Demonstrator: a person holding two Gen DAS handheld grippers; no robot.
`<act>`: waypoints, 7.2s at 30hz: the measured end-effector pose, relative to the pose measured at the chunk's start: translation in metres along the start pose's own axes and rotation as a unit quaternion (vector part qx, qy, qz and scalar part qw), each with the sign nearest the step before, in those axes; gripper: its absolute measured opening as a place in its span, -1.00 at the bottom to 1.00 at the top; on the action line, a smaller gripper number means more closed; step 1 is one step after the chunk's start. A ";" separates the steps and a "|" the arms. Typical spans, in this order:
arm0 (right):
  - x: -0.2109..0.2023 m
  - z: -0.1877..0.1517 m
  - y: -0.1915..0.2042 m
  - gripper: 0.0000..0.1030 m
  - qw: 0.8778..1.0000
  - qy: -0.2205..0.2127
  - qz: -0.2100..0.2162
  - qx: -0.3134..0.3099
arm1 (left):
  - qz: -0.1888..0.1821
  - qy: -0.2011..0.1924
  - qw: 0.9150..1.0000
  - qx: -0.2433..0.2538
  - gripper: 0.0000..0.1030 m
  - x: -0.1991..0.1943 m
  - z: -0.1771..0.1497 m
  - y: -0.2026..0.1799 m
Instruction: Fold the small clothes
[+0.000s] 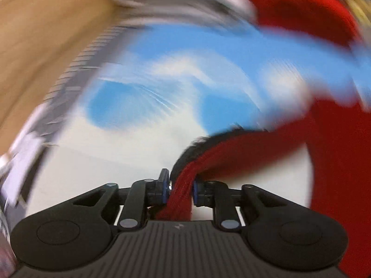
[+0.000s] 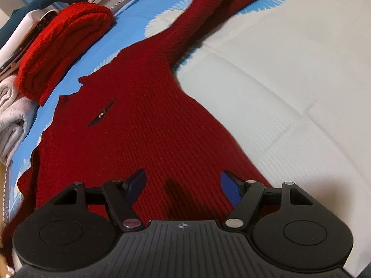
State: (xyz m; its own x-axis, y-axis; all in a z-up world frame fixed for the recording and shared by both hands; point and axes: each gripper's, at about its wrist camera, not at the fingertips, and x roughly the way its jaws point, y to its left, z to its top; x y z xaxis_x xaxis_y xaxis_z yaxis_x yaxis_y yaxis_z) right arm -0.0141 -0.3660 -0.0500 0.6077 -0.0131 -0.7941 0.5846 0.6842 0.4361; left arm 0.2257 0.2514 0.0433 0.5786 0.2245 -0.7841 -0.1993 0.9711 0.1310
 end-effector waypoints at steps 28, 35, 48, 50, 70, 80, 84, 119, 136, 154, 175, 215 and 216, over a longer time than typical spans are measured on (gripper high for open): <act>-0.062 -0.024 -0.095 0.40 0.998 0.011 0.051 -0.046 | -0.169 0.113 0.977 0.062 0.99 -0.047 -0.247 -0.128; -0.067 -0.034 -0.124 -0.11 0.997 0.035 0.055 -0.046 | -0.162 0.086 0.981 0.061 0.80 -0.075 -0.275 -0.143; -0.085 -0.061 -0.118 -0.75 0.992 0.070 0.051 -0.092 | -0.168 0.058 0.982 0.066 -0.36 -0.116 -0.290 -0.112; -0.083 -0.051 -0.119 -0.49 0.994 0.063 0.046 -0.071 | -0.147 0.046 0.985 0.072 0.04 -0.114 -0.286 -0.111; 0.047 0.242 -0.167 0.07 0.969 -0.183 -0.043 0.158 | -0.161 -0.004 0.986 -0.051 0.80 -0.029 -0.145 -0.172; 0.134 0.280 -0.134 0.21 0.968 -0.214 -0.106 0.080 | -0.130 0.026 0.991 -0.021 0.82 -0.004 -0.151 -0.186; 0.119 0.281 -0.128 -0.76 0.968 -0.225 -0.078 0.073 | -0.141 0.028 0.989 -0.020 0.82 -0.004 -0.152 -0.192; -0.090 -0.008 0.019 0.62 0.982 -0.155 0.072 -0.078 | -0.183 -0.040 0.982 0.029 0.99 -0.081 -0.165 -0.186; -0.005 -0.108 0.108 0.65 0.957 -0.089 0.005 -0.276 | -0.156 -0.056 0.983 0.079 0.99 -0.102 -0.192 -0.169; -0.003 -0.109 0.111 0.65 0.960 -0.070 0.015 -0.271 | -0.150 -0.060 0.983 0.092 0.99 -0.104 -0.192 -0.179; 0.006 -0.100 0.110 0.65 0.964 -0.061 0.007 -0.258 | -0.142 -0.031 0.989 -0.028 0.99 -0.066 -0.148 -0.141; 0.026 -0.075 0.108 0.65 0.970 -0.039 -0.003 -0.241 | -0.211 -0.138 0.910 -0.330 -0.80 0.046 0.021 -0.053; 0.024 -0.074 0.108 0.65 0.969 -0.042 -0.003 -0.242 | -0.244 -0.150 0.914 -0.288 -0.80 0.025 0.023 -0.084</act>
State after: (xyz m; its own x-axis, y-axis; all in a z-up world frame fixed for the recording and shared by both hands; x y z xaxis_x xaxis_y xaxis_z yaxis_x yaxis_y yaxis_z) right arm 0.0238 -0.2382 -0.0538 0.6588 -0.0639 -0.7496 0.2802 0.9455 0.1657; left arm 0.2751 0.1776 0.0261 0.8831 -0.1281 -0.4513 -0.1935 0.7769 -0.5991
